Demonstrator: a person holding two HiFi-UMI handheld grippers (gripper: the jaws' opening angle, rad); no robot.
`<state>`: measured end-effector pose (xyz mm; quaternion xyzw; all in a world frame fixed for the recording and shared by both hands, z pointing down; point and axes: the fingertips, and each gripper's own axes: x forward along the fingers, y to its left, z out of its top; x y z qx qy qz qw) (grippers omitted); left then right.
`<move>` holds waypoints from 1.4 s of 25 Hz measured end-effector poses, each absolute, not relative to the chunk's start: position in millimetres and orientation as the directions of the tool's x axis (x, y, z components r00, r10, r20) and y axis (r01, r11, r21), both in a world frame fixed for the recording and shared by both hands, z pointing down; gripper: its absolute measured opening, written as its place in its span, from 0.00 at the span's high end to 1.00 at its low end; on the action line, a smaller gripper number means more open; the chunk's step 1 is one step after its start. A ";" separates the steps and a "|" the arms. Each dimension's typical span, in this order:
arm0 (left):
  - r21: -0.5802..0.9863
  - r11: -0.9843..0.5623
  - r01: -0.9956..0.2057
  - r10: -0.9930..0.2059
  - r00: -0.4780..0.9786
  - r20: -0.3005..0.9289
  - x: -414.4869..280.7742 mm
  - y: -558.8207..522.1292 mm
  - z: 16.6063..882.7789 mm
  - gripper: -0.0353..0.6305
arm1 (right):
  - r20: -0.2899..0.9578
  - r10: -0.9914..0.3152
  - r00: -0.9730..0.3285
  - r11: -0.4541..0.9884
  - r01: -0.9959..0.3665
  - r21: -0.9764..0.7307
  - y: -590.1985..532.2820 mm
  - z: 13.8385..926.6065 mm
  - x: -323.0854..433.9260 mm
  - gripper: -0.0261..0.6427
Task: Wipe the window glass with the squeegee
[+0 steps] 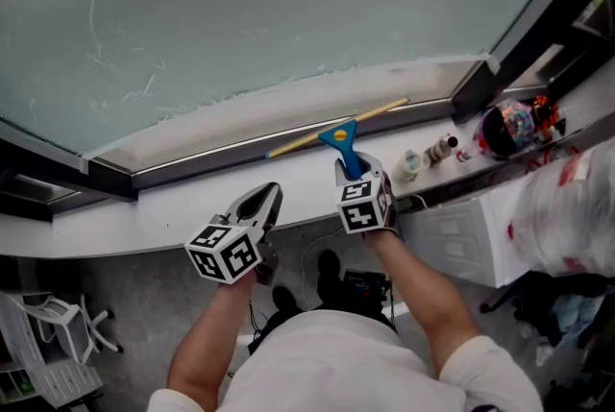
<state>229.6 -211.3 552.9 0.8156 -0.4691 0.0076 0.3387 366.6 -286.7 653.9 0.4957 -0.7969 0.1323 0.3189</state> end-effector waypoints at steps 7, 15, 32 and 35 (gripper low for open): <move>0.541 -0.371 -0.755 -0.746 0.589 0.311 208.2 -184.5 537.8 0.90 | 0.610 -0.743 -0.275 0.435 -0.891 0.128 -260.9 632.8 358.1 0.77; 0.538 -0.420 -0.731 -0.724 0.627 0.287 188.4 -151.3 522.9 0.90 | 0.612 -0.753 -0.242 0.396 -0.910 0.127 -222.5 628.0 339.9 0.77; 0.514 -0.469 -0.719 -0.714 0.650 0.258 158.2 -96.5 509.5 0.90 | 0.598 -0.766 -0.237 0.374 -0.920 0.114 -156.1 602.2 315.3 0.77; 0.513 -0.470 -0.718 -0.716 0.650 0.255 150.7 -86.9 509.1 0.90 | 0.589 -0.771 -0.243 0.358 -0.930 0.084 -142.8 591.6 315.7 0.77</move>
